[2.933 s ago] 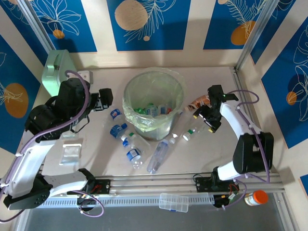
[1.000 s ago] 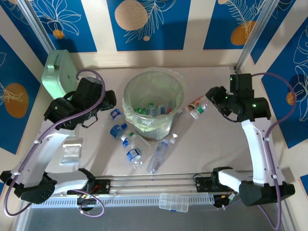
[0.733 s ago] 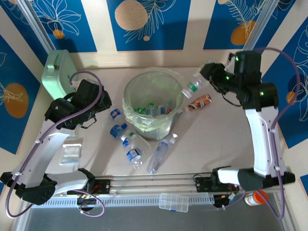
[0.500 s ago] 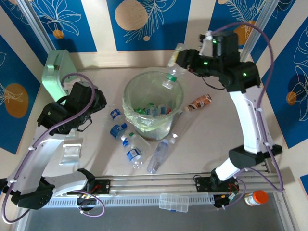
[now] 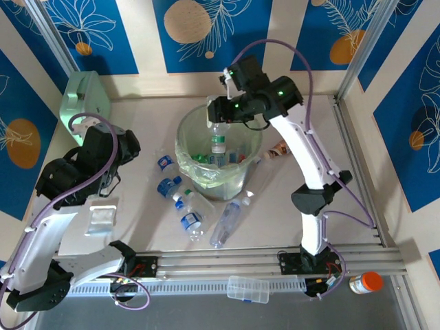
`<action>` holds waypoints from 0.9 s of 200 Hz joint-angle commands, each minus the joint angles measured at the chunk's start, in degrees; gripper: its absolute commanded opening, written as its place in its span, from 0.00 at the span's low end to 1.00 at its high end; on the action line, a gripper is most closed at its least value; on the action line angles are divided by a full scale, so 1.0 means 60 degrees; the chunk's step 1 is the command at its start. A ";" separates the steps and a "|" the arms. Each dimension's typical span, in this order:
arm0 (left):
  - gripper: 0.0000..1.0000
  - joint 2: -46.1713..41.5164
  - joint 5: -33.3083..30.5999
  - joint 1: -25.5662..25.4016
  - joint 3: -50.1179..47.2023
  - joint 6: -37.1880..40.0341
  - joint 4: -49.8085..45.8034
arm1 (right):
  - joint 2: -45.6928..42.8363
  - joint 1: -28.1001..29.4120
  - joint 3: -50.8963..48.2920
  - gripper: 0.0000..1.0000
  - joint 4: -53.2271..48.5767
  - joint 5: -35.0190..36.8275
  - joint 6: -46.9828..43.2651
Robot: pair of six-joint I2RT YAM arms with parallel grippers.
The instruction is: Put the plastic bottles in the bin
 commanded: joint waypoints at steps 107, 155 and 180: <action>0.88 -0.0304 -0.0188 0.0076 -0.0134 0.0177 -0.0651 | 0.1186 0.0718 -0.1920 0.47 0.0003 -0.0211 -0.0028; 0.89 -0.0363 0.0156 0.0076 -0.0076 0.0526 -0.0388 | 0.1407 0.0720 -0.2707 0.54 0.0485 -0.0290 0.0148; 0.89 -0.0402 0.0142 0.0090 -0.0034 0.0641 -0.0332 | 0.1461 0.0720 -0.2538 0.64 0.0467 -0.0284 0.0135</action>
